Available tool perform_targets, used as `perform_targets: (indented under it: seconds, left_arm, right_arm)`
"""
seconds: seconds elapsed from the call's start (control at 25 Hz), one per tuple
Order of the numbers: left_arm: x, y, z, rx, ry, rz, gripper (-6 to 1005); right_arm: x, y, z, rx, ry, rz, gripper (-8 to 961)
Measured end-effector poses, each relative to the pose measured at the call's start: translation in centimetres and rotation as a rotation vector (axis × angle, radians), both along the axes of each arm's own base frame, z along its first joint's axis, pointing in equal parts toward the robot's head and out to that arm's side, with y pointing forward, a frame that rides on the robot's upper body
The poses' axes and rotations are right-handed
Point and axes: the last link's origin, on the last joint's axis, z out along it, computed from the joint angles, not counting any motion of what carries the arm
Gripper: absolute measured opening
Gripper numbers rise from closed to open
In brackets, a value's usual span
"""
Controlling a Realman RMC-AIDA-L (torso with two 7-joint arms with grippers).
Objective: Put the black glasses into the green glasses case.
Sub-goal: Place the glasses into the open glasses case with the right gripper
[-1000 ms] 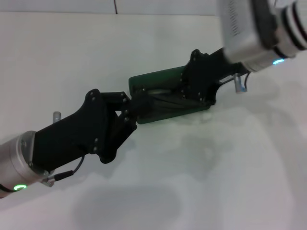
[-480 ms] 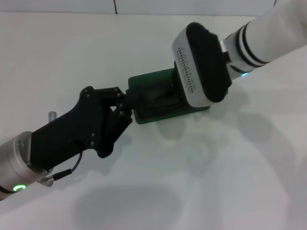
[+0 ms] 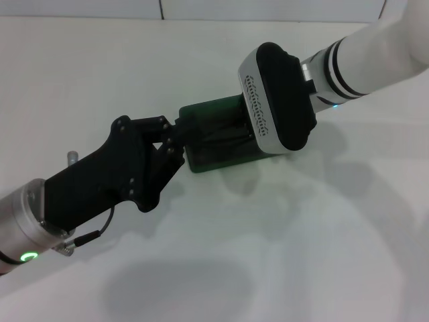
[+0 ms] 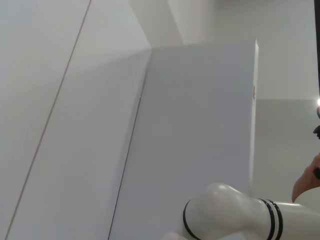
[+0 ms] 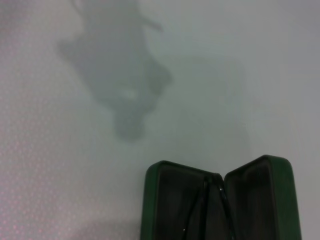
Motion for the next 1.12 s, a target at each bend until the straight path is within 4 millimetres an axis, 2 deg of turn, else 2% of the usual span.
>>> perform_targets:
  seconds: [0.2,0.88,1.12]
  left_arm:
    - [0.0,0.1,-0.1,0.000,0.005,0.007,34]
    - [0.0,0.0,-0.2,0.000,0.004,0.011,35]
    - [-0.1,0.0,-0.2,-0.002,0.004,0.011,35]
  right_arm:
    - [0.0,0.0,-0.1,0.003,0.002,-0.003,55]
    - [-0.1,-0.4,-0.2,0.006,0.030,-0.070,138]
    - [0.4,-1.6,-0.2,-0.006,0.060,-0.094,157]
